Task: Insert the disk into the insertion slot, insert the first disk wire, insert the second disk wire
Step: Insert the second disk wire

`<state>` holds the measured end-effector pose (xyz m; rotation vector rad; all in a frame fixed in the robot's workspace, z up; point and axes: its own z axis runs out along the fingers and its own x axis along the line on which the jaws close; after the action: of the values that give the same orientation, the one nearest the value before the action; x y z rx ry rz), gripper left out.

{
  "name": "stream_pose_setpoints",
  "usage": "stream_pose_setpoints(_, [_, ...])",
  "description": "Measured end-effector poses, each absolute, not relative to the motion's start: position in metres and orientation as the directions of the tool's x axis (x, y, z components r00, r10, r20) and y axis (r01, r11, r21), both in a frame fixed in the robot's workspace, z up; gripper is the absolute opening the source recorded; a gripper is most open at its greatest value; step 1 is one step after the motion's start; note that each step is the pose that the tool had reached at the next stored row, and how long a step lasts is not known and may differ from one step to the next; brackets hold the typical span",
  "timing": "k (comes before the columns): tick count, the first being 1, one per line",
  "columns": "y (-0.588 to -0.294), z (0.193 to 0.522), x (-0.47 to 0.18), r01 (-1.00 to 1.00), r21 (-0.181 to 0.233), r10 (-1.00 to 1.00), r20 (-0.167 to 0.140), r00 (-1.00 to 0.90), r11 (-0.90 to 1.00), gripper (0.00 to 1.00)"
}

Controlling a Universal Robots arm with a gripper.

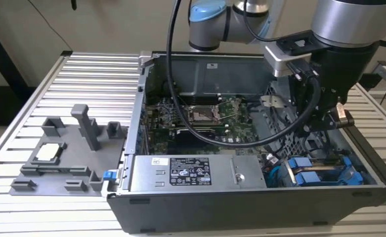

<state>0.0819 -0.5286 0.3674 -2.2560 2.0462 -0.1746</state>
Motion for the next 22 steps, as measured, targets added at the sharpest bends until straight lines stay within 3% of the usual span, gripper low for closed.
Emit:
stream_pose_setpoints(15, [-0.546,0.365,0.105,-0.988,-0.121,-0.995,0.022,0.096,-0.098,0.16])
stream_pose_setpoints(22, [-0.547,0.365,0.118,-0.993,-0.059,-0.995,0.016,0.097,-0.098,0.16])
